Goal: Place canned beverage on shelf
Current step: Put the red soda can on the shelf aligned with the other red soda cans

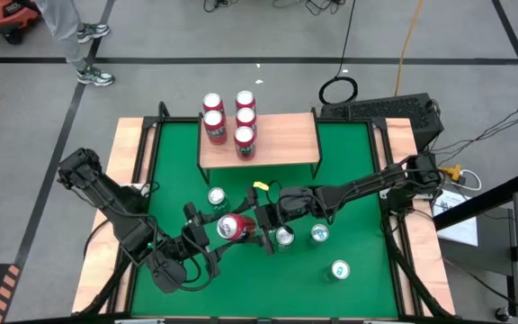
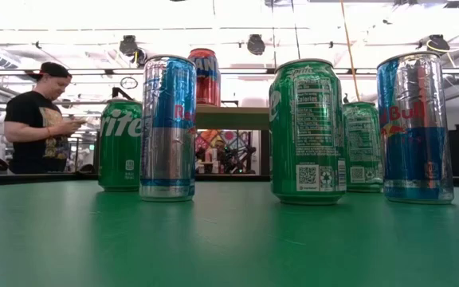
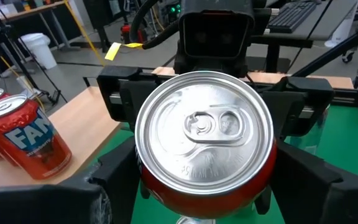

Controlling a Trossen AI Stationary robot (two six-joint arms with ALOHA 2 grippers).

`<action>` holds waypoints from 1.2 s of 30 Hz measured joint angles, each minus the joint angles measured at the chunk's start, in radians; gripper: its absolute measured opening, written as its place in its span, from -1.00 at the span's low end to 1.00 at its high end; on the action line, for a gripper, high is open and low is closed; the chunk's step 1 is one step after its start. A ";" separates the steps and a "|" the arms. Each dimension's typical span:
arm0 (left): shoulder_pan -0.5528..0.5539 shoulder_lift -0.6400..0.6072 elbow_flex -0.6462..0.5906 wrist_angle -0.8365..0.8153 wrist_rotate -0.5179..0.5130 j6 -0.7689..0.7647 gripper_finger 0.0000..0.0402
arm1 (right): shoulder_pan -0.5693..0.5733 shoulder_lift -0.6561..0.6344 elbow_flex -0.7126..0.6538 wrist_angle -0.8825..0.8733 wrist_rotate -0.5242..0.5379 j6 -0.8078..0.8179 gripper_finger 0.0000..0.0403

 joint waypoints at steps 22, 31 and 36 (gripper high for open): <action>0.127 -0.060 0.043 0.095 0.339 0.302 0.40 | -0.010 -0.158 0.005 -0.562 -0.001 0.089 0.96; 0.174 -0.231 0.048 -0.044 0.380 0.340 0.40 | -0.012 -0.227 -0.015 -1.003 0.202 0.201 0.96; 0.227 -0.325 0.049 -0.225 0.375 0.313 0.40 | -0.011 -0.313 -0.082 -0.963 0.240 0.182 0.96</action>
